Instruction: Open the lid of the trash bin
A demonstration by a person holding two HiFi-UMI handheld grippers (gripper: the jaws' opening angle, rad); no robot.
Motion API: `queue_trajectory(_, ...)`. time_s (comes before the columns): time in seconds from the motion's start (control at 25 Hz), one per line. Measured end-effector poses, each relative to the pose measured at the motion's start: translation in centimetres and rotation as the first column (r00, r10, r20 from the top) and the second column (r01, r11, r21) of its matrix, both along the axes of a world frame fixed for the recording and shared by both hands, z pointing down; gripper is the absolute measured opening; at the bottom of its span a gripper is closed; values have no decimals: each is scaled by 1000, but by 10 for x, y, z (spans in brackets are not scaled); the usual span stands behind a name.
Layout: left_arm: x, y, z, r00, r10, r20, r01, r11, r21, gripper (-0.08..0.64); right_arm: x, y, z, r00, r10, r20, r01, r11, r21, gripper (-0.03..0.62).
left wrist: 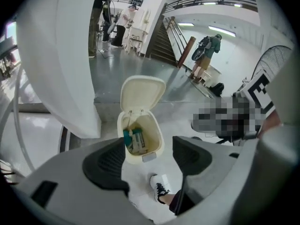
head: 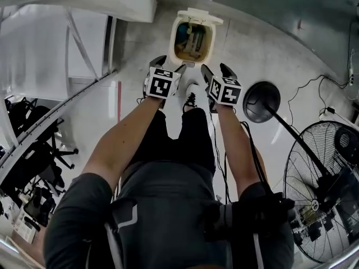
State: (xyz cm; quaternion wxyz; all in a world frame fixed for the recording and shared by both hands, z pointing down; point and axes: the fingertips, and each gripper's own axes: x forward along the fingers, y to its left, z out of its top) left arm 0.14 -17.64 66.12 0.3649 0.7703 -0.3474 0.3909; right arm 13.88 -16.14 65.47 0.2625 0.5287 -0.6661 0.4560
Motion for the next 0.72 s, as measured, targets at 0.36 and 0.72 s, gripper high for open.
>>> queue_trajectory(0.36, -3, -30, -134, 992, 54, -110, -28, 974, 223, 180, 7, -17, -129, 1000, 7, -6, -6, 975, 224, 252)
queue_trajectory(0.72, 4, -43, -273, 965, 114, -238, -21, 932, 361, 104, -2, -29, -254, 997, -54, 54, 29, 924, 382, 133)
